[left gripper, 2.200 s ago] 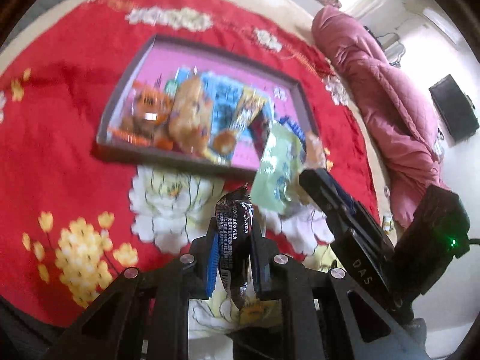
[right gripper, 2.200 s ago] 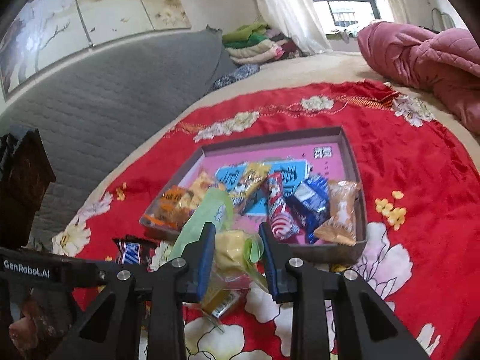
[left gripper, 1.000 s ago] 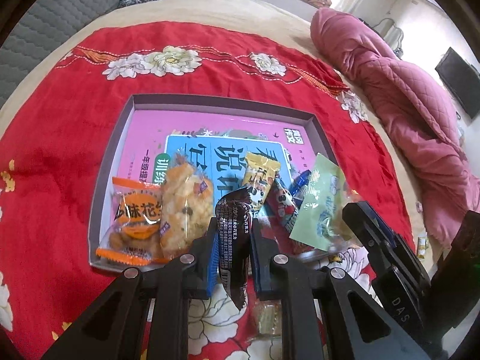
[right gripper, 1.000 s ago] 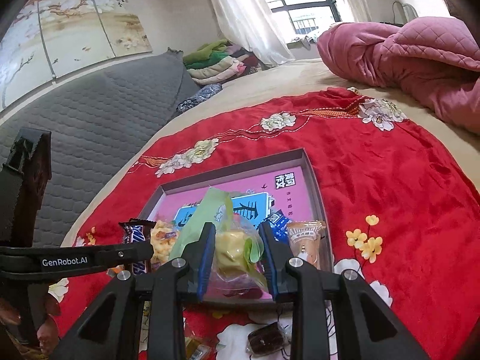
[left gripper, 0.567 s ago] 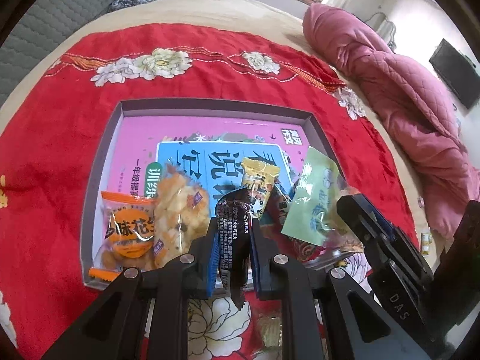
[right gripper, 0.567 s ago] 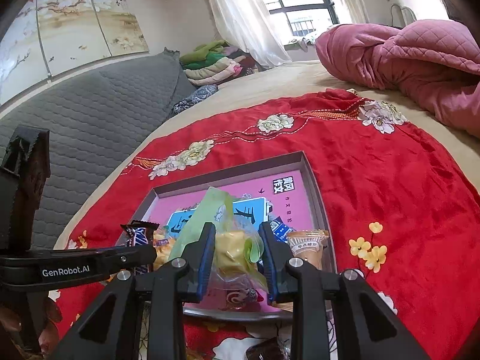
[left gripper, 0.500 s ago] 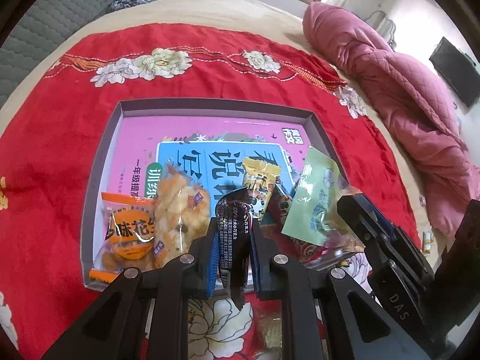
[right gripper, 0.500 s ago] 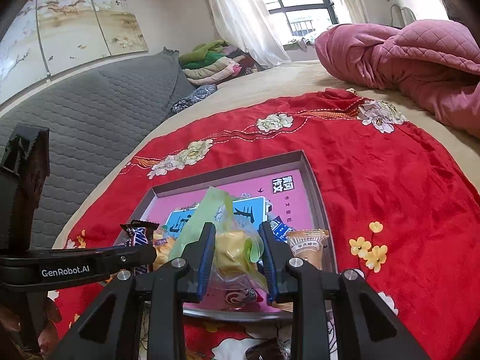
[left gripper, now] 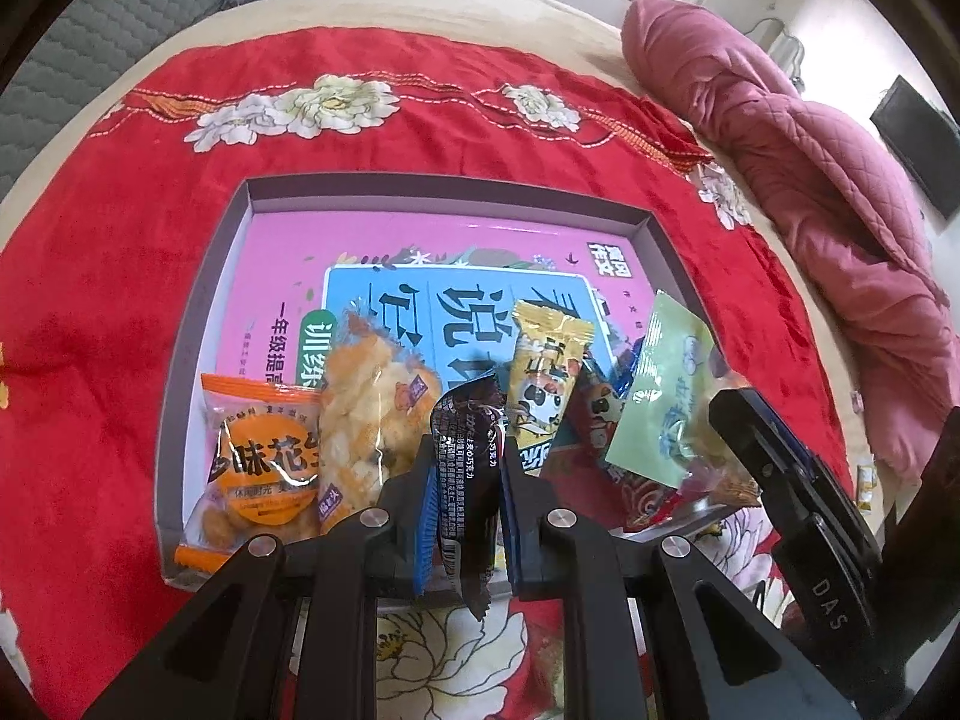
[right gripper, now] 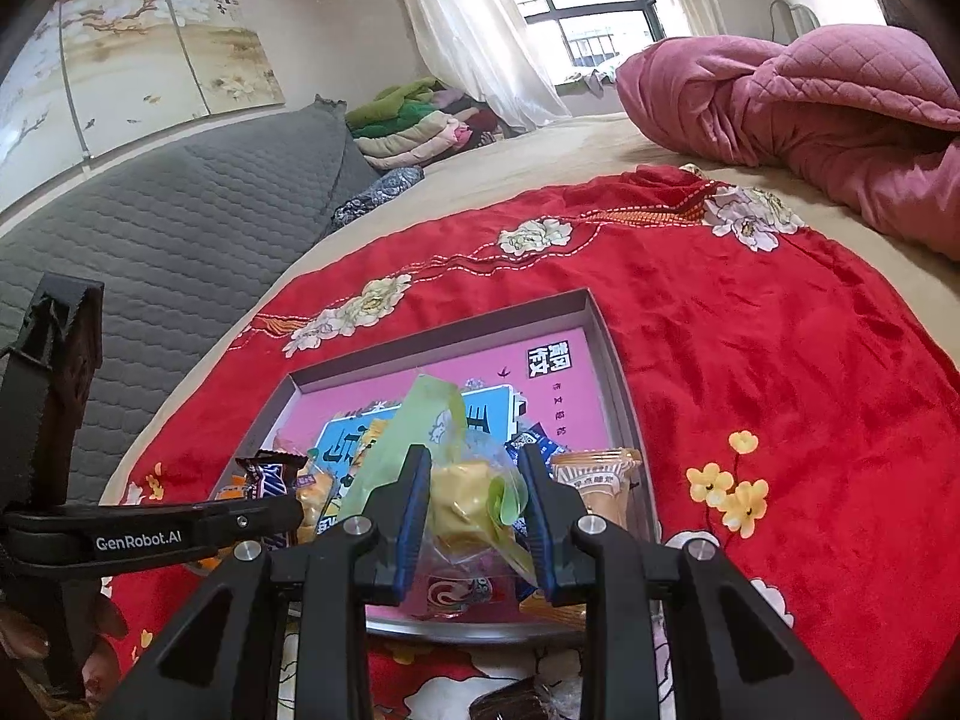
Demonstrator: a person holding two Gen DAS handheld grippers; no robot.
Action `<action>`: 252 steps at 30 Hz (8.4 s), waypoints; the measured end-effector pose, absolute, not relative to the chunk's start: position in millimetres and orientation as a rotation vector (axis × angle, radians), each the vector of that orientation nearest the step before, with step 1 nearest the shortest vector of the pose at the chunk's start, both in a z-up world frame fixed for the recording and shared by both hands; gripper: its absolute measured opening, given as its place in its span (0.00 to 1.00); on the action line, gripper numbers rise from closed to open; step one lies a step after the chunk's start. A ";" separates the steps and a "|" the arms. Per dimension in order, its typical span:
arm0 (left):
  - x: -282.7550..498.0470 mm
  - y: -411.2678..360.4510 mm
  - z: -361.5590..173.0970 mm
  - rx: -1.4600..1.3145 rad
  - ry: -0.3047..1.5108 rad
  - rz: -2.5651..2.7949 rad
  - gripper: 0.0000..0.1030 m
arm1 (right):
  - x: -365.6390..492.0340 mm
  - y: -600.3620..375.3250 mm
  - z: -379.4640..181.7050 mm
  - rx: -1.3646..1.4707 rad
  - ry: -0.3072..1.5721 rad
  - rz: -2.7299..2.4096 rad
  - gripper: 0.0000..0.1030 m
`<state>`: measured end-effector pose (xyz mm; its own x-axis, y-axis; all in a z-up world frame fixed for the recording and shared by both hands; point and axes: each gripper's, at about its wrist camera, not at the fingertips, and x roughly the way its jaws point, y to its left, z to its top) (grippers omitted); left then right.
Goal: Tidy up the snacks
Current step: 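Carry Snickers bar over box with left tool while right tool carries green packet, then release Snickers bar into box with left tool while right tool releases green packet, then grasp the clear wrapped candy with the left tool while the right grasps the brown candy, then lower clear candy into box with left tool while right tool lowers brown candy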
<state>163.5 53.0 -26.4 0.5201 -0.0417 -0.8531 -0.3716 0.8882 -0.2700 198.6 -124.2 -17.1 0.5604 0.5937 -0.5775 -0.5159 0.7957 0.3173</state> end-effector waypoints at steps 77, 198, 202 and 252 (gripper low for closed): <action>155.0 46.0 -18.6 -0.438 0.992 0.199 0.52 | 196.5 -122.0 -26.7 0.061 0.726 0.633 0.45; 120.7 -23.2 -70.9 -0.404 1.221 0.058 0.62 | 150.8 -139.0 -64.8 -0.307 0.900 0.646 0.40; 120.4 -26.0 -71.9 -0.383 1.217 0.074 0.54 | 154.2 -142.8 -64.3 -0.274 0.910 0.653 0.39; 100.1 43.0 2.2 -0.388 0.948 0.241 0.38 | 140.1 -119.2 -2.4 -0.118 0.707 0.736 0.38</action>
<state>100.1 43.0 2.2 0.5644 0.0314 -0.8249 -0.3662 0.9051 -0.2162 140.1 -119.2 -2.4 0.5232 0.5752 -0.6289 -0.6514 0.7457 0.1400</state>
